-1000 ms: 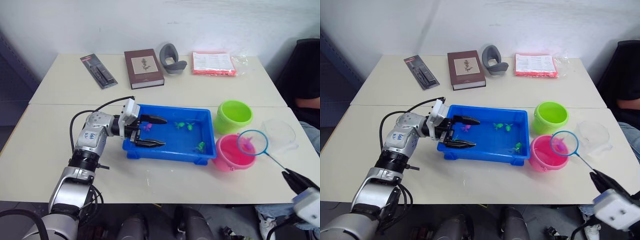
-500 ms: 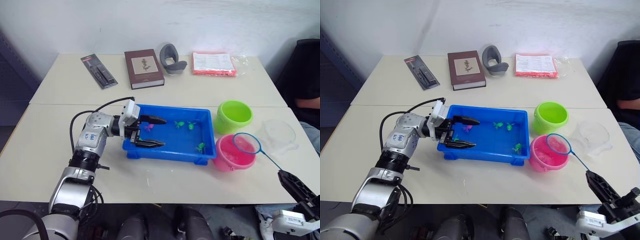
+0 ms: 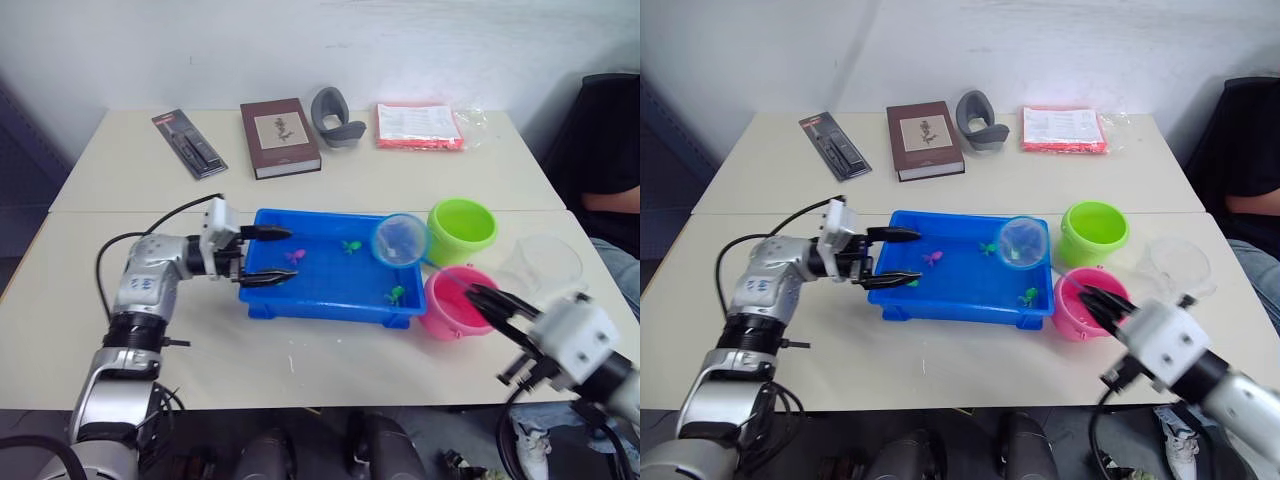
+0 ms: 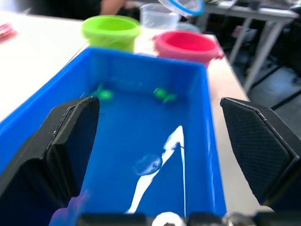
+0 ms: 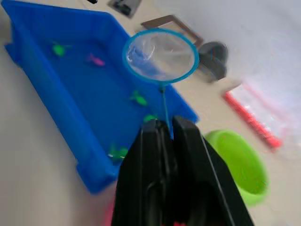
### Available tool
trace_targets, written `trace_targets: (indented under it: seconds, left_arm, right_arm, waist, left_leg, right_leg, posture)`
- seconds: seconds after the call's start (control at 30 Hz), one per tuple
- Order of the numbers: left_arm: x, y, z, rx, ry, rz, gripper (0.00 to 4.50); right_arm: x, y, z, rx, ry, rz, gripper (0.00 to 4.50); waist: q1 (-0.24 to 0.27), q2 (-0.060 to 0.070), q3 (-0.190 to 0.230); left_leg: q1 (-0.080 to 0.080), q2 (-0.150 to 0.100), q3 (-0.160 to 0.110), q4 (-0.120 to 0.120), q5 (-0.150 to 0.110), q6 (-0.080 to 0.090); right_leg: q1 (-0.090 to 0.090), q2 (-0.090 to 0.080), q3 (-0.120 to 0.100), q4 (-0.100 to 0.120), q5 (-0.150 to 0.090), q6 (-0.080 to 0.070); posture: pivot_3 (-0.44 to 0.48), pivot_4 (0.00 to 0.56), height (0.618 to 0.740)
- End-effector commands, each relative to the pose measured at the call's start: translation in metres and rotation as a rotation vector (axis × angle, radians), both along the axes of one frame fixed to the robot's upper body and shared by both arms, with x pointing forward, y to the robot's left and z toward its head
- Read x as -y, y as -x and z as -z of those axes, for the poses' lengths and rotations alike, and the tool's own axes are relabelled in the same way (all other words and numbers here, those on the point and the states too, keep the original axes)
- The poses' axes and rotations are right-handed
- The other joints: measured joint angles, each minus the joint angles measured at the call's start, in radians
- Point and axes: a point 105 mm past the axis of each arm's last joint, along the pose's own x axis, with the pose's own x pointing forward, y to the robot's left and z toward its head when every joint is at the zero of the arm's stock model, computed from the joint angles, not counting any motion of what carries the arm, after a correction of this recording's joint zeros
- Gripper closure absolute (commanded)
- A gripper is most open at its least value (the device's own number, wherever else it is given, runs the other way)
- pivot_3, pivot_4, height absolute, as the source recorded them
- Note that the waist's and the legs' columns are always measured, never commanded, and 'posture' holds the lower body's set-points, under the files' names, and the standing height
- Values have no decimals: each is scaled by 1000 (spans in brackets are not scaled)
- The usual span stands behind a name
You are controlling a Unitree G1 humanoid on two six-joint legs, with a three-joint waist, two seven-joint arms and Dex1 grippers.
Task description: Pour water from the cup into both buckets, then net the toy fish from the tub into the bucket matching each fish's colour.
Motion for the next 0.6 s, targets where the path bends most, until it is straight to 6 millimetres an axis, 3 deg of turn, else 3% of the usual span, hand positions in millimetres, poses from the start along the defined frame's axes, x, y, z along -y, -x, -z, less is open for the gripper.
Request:
trace_targets:
  seconds: [0.03, 0.13, 0.23, 0.43, 0.6]
  left_arm:
    - [-23, 1, -12, 66, 9, -99, 60]
    - [-42, 7, -8, 65, -9, -175, 60]
    - [-59, 15, -7, 70, -24, -261, 60]
    - [-62, 27, -10, 79, -38, -305, 60]
    - [-58, 33, -11, 88, -48, -312, 60]
  right_arm:
    - [-14, -15, 6, -143, -68, 17, 4500]
    - [-29, -31, 8, -221, -30, -26, 4500]
    - [-41, -59, 15, -259, 34, -22, 4500]
    - [-51, -89, 21, -242, 190, -24, 4500]
    - [-55, -103, 24, -228, 279, -38, 4500]
  waist:
    - [2, 0, 0]
    - [4, 0, 0]
    - [0, 0, 0]
    - [-1, 0, 0]
    - [-2, 0, 0]
  left_leg:
    - [0, 0, -1, 0, 0, 0]
    - [-3, -2, -2, 1, 0, 1]
    - [-3, -2, -2, 1, 0, 1]
    - [-11, -2, -6, 1, 0, 1]
    - [-19, -4, -5, 3, 0, 2]
  right_leg:
    - [0, -1, -2, 0, 0, 0]
    - [0, -3, -5, -1, 0, 0]
    - [0, -4, -6, -2, 0, 0]
    - [-3, -5, -13, -1, 1, 1]
    - [-10, -2, -18, 0, 1, 2]
  posture:
    - [0, 150, 740]
    - [0, 150, 740]
    - [0, 150, 740]
    - [0, 150, 740]
    - [0, 150, 740]
